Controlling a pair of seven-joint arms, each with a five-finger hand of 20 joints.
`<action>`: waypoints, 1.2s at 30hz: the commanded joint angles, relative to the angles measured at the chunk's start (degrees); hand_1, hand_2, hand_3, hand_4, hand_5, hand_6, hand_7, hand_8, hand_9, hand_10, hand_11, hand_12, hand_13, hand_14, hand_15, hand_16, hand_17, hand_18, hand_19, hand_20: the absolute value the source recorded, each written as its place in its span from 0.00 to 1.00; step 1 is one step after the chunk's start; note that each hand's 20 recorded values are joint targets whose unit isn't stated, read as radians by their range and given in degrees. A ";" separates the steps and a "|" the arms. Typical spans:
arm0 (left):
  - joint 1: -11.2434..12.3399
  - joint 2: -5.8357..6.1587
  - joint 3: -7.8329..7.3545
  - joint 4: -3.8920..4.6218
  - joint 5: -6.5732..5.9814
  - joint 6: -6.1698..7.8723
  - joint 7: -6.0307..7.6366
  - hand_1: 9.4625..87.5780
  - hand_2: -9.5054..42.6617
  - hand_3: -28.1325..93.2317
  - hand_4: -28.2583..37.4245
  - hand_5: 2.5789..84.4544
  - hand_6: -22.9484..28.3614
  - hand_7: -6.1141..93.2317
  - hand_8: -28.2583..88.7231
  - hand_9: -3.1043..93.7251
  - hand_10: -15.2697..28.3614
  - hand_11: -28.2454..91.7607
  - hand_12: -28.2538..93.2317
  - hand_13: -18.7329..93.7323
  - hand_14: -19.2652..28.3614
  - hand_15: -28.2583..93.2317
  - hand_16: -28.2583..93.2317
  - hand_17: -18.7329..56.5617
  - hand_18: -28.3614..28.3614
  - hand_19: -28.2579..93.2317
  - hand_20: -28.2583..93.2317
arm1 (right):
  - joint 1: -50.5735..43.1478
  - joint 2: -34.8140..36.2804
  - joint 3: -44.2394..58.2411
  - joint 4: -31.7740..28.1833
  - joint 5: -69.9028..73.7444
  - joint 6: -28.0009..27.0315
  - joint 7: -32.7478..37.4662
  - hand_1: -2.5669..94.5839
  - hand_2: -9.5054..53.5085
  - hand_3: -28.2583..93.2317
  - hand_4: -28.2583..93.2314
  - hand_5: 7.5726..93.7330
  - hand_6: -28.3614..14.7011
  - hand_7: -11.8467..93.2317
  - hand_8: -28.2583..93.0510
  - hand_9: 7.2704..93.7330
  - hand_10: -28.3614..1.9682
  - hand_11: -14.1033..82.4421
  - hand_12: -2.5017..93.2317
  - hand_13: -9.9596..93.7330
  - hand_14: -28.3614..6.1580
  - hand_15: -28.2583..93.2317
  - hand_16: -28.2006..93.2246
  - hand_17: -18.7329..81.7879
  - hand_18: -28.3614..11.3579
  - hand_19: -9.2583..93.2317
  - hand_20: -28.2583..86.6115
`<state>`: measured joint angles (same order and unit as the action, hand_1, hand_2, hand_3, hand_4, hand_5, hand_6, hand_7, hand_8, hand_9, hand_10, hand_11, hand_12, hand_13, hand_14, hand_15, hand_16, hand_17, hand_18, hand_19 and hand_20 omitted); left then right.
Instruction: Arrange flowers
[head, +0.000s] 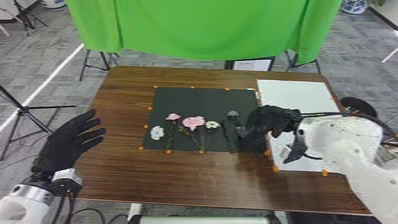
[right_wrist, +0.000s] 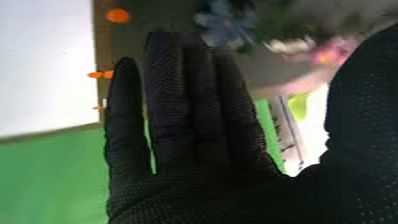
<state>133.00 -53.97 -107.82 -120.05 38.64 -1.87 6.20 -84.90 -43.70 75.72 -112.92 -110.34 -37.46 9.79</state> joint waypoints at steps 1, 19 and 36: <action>-0.26 -1.77 0.62 -0.24 0.67 -0.80 -0.06 0.20 0.15 0.83 0.00 0.31 0.53 0.26 0.15 0.27 0.63 0.42 0.37 0.32 0.74 0.57 0.22 0.12 0.89 0.59 0.33 | -7.08 -5.95 15.78 0.30 26.93 6.27 0.93 0.17 0.00 0.94 0.00 0.33 0.56 0.42 0.11 0.37 0.49 0.45 0.29 0.44 0.51 0.59 0.37 0.30 0.21 0.59 0.53; -2.92 -5.58 4.30 -0.25 1.89 1.95 5.20 0.18 0.03 0.79 0.00 0.22 0.50 0.24 0.16 0.19 0.56 0.32 0.41 0.26 0.71 0.34 0.28 0.08 0.92 0.52 0.29 | -19.60 -16.03 22.12 1.86 63.78 22.55 -2.52 0.13 0.02 0.93 0.03 0.16 0.62 0.22 0.16 0.16 0.58 0.11 0.27 0.23 0.50 0.15 0.54 0.14 0.14 0.37 0.34; -4.71 -6.32 5.78 0.49 1.55 0.04 5.32 0.18 0.03 0.77 0.00 0.19 0.49 0.26 0.15 0.19 0.57 0.34 0.41 0.27 0.70 0.38 0.27 0.08 0.93 0.54 0.30 | -25.84 -21.33 29.25 -1.79 58.86 23.16 -2.68 0.15 0.01 0.93 0.03 0.20 0.60 0.24 0.16 0.20 0.56 0.16 0.30 0.27 0.52 0.17 0.59 0.13 0.19 0.39 0.35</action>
<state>128.02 -59.53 -102.15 -119.65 40.15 -0.96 11.40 -107.76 -63.11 103.00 -113.44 -51.85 -15.70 8.07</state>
